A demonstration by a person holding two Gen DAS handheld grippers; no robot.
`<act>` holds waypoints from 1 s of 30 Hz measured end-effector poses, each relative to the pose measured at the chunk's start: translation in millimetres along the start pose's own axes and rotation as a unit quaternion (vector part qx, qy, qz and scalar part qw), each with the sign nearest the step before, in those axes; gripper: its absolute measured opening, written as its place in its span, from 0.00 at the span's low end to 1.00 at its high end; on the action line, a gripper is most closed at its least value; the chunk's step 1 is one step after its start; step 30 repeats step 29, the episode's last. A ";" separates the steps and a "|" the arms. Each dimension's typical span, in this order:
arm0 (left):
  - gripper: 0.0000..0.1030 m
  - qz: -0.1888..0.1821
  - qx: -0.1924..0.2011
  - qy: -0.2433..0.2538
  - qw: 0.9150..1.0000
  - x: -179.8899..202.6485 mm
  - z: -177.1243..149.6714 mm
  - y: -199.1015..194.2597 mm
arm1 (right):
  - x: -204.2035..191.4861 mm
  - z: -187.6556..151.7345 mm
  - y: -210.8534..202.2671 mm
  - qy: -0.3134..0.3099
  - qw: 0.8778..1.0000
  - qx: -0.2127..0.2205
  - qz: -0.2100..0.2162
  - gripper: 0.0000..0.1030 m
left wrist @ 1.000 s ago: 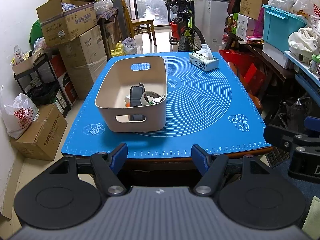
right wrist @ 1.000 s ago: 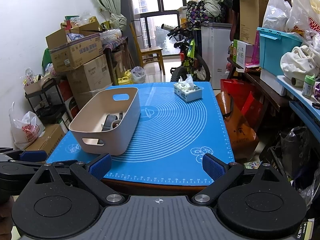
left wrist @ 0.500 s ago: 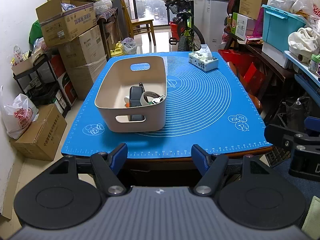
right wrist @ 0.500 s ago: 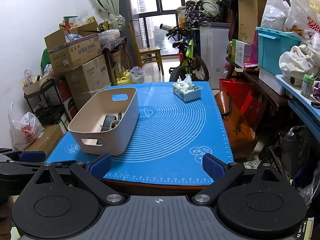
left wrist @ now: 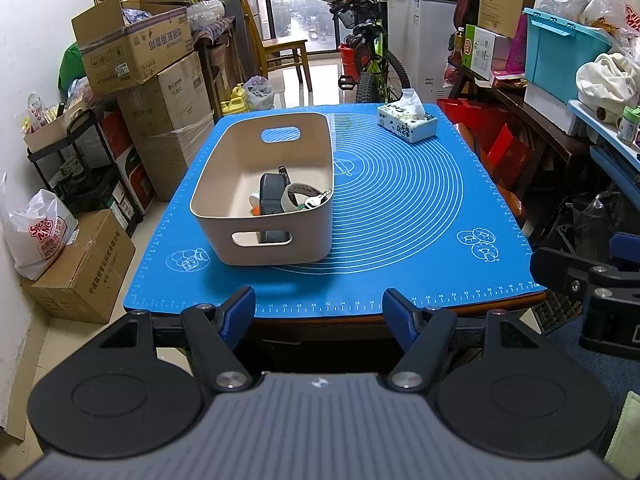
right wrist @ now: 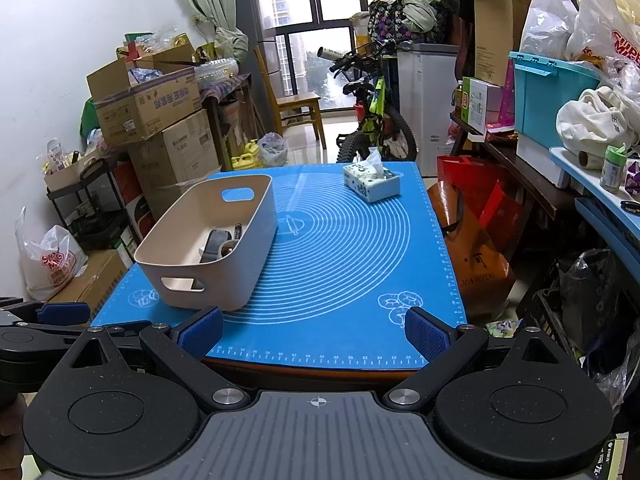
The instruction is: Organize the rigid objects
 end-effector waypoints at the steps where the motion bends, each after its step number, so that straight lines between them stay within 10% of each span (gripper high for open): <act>1: 0.69 0.000 0.000 0.000 1.000 0.1 0.1 0.0 | -0.3 0.7 -0.2 -0.001 1.000 0.000 0.000 0.94; 30: 0.69 0.001 0.002 0.002 1.000 -1.7 1.4 -2.6 | 3.3 -2.9 0.7 0.001 1.000 -0.002 -0.002 0.94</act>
Point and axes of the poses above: each gripper's, at about its wrist camera, not at the fingertips, and y roughly the way its jaws point, x to its right, z to its top, the point moved 3 cm from there along y, roughly the way its jaws point
